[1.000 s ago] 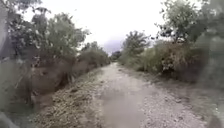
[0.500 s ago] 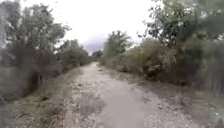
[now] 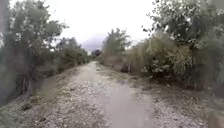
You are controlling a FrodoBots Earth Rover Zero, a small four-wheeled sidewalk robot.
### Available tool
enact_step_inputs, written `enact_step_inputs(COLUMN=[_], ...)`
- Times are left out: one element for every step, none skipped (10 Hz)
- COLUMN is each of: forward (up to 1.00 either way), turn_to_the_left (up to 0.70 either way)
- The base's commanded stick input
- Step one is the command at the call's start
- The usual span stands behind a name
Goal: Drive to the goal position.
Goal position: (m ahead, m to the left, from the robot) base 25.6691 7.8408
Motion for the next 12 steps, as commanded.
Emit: enact_step_inputs(forward=[0.68, 0.68, 0.68, 0.68, 0.68, 0.68, 0.68, 0.68, 0.68, 0.68, 0.68, 0.68], turn_to_the_left=[0.0, 0.33, 0.34, 0.34, 0.34, 0.12, 0.0, 0.0, 0.0, 0.0, 0.0, 0.0])
